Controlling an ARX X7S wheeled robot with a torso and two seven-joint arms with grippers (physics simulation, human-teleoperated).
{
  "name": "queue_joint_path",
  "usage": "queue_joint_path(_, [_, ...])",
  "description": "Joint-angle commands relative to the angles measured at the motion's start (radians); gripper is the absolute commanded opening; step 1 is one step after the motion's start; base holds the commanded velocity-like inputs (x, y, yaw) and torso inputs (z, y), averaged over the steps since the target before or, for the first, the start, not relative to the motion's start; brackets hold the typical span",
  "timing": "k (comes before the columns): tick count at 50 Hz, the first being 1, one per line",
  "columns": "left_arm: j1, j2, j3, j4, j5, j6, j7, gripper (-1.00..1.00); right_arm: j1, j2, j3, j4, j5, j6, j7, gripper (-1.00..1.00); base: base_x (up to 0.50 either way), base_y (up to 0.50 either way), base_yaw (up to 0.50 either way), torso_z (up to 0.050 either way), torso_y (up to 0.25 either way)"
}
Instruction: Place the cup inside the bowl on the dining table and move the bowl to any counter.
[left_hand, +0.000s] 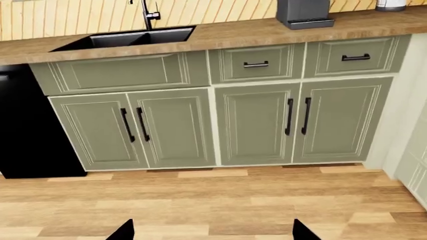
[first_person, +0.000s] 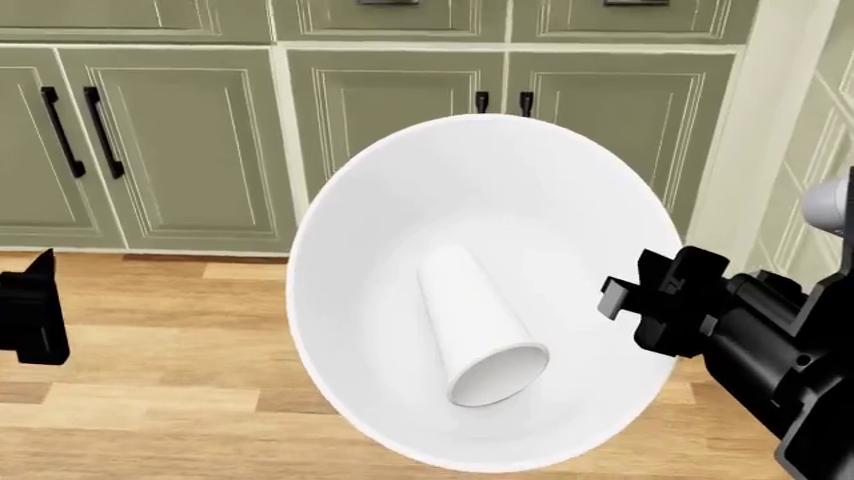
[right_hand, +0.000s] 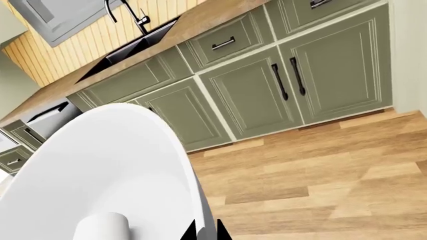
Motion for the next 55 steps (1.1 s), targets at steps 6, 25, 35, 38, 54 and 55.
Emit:
queue_joint_path(6, [0.009, -0.002, 0.002, 0.001, 0.0, 0.008, -0.001, 1.0, -0.003, -0.001, 0.003, -0.003, -0.003, -0.011, -0.012, -1.0, 0.5, 0.09, 0.0, 0.0, 0.002])
queue_joint_path(25, [0.017, -0.008, -0.001, 0.005, -0.003, 0.014, -0.005, 1.0, 0.001, -0.006, -0.009, 0.005, -0.017, -0.018, -0.021, -1.0, 0.5, 0.13, 0.0, 0.0, 0.001])
queue_joint_path(35, [-0.003, -0.006, 0.008, -0.004, -0.005, 0.005, -0.007, 1.0, 0.002, -0.005, -0.013, 0.006, -0.017, -0.018, -0.021, -1.0, 0.5, 0.14, 0.0, 0.0, 0.002])
queue_joint_path(38, [-0.004, -0.007, 0.006, -0.001, -0.009, 0.003, -0.009, 1.0, 0.014, -0.006, -0.015, 0.009, -0.013, -0.014, -0.015, -1.0, 0.5, 0.13, 0.0, 0.0, 0.0])
queue_joint_path(54, [0.006, -0.007, 0.012, -0.002, -0.004, 0.012, -0.01, 1.0, 0.006, -0.001, -0.012, 0.004, -0.008, -0.02, -0.012, -1.0, 0.5, 0.14, 0.0, 0.0, 0.001])
queue_joint_path(55, [0.007, -0.012, 0.005, 0.003, -0.011, 0.01, -0.013, 1.0, 0.007, 0.001, -0.009, 0.005, -0.007, -0.021, -0.013, -1.0, 0.5, 0.14, 0.0, 0.0, 0.0])
